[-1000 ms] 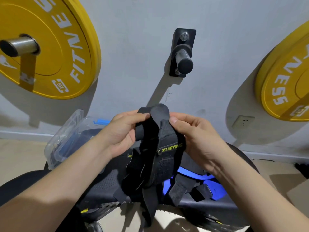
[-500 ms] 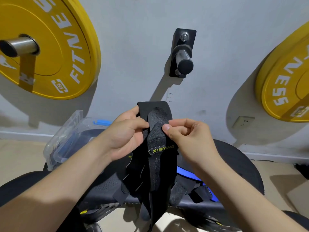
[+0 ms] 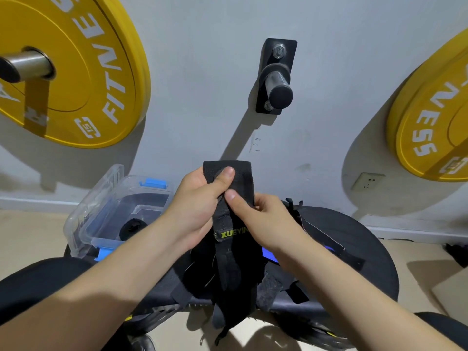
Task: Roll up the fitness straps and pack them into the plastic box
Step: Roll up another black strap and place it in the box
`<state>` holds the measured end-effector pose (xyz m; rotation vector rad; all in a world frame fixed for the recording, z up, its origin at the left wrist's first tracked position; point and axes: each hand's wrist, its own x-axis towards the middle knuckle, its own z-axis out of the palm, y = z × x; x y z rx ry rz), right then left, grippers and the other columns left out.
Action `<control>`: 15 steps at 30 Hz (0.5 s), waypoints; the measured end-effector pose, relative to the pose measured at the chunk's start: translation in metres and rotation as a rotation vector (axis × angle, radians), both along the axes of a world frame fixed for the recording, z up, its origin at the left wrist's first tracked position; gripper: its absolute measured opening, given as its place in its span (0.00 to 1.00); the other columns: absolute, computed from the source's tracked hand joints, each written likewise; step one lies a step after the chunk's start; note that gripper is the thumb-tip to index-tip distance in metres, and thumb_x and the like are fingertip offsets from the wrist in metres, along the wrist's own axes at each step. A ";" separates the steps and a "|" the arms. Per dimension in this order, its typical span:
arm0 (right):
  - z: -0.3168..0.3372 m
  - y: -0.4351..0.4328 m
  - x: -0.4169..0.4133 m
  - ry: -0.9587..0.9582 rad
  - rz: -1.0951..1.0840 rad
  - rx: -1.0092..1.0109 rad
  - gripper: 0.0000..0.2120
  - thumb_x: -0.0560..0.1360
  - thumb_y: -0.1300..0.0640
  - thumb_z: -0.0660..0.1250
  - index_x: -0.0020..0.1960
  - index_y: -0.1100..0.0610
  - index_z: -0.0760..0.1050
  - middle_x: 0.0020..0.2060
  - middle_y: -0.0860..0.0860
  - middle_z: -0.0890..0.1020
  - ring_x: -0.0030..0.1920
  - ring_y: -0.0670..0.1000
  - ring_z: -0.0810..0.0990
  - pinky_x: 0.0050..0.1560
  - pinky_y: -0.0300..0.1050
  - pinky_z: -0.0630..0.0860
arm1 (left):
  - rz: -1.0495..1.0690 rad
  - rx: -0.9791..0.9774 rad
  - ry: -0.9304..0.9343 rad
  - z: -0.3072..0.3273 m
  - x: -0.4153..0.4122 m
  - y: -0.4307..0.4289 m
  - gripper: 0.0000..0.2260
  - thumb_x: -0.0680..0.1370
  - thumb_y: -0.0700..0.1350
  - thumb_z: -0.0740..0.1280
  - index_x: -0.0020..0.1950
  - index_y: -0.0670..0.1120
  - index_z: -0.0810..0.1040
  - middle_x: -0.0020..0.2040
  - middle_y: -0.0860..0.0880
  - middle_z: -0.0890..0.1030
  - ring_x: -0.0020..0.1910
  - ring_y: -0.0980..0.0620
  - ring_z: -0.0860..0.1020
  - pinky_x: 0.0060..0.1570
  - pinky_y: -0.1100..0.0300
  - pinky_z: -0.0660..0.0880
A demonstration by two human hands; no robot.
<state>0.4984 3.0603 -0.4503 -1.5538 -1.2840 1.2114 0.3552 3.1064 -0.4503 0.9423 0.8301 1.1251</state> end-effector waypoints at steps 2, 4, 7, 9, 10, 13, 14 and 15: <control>0.005 0.000 0.004 0.030 0.097 -0.053 0.20 0.82 0.42 0.71 0.54 0.60 0.87 0.51 0.57 0.90 0.56 0.60 0.89 0.66 0.64 0.81 | -0.006 -0.033 0.018 -0.002 -0.004 0.003 0.12 0.87 0.40 0.66 0.66 0.36 0.82 0.60 0.36 0.87 0.59 0.38 0.87 0.56 0.46 0.85; 0.010 -0.001 0.011 0.135 0.161 -0.072 0.16 0.83 0.49 0.71 0.56 0.61 0.87 0.52 0.59 0.90 0.57 0.62 0.88 0.66 0.63 0.81 | -0.050 -0.040 0.025 -0.003 -0.009 0.007 0.11 0.85 0.41 0.68 0.63 0.35 0.83 0.58 0.36 0.87 0.55 0.40 0.88 0.51 0.48 0.86; 0.022 0.000 0.019 0.386 0.124 -0.078 0.10 0.83 0.60 0.68 0.53 0.67 0.85 0.47 0.66 0.88 0.49 0.66 0.89 0.51 0.58 0.87 | -0.077 -0.059 0.119 -0.004 -0.015 0.018 0.13 0.85 0.46 0.68 0.62 0.38 0.85 0.57 0.39 0.88 0.53 0.43 0.88 0.63 0.44 0.82; 0.031 0.004 0.029 0.454 -0.006 0.011 0.08 0.79 0.64 0.69 0.50 0.70 0.82 0.42 0.66 0.86 0.37 0.61 0.87 0.38 0.50 0.84 | -0.057 -0.048 0.269 -0.006 -0.021 0.025 0.11 0.83 0.45 0.64 0.62 0.46 0.82 0.57 0.44 0.89 0.52 0.48 0.89 0.61 0.47 0.80; 0.035 0.006 0.036 0.470 -0.057 0.066 0.09 0.76 0.64 0.71 0.51 0.70 0.81 0.41 0.65 0.84 0.36 0.59 0.85 0.37 0.48 0.82 | -0.036 -0.009 0.362 -0.009 -0.023 0.027 0.12 0.81 0.42 0.64 0.64 0.49 0.77 0.58 0.47 0.89 0.52 0.50 0.89 0.57 0.51 0.79; 0.044 0.008 0.054 0.443 -0.082 0.147 0.17 0.67 0.63 0.73 0.55 0.61 0.78 0.40 0.58 0.82 0.37 0.56 0.81 0.37 0.48 0.79 | -0.101 0.196 0.613 -0.024 -0.022 0.026 0.31 0.73 0.39 0.74 0.69 0.61 0.68 0.62 0.53 0.85 0.52 0.47 0.89 0.46 0.56 0.79; 0.044 0.008 0.056 0.423 -0.057 0.157 0.17 0.67 0.63 0.72 0.55 0.60 0.78 0.39 0.57 0.82 0.37 0.55 0.81 0.37 0.47 0.78 | -0.163 0.235 0.669 -0.030 -0.018 0.025 0.33 0.70 0.42 0.77 0.70 0.64 0.71 0.64 0.54 0.82 0.51 0.46 0.88 0.43 0.58 0.80; 0.044 0.006 0.057 0.409 -0.031 0.170 0.17 0.66 0.64 0.71 0.56 0.59 0.79 0.40 0.57 0.82 0.38 0.55 0.82 0.39 0.47 0.78 | -0.225 0.261 0.715 -0.036 -0.014 0.025 0.32 0.70 0.45 0.80 0.69 0.65 0.74 0.64 0.54 0.81 0.50 0.46 0.88 0.42 0.59 0.80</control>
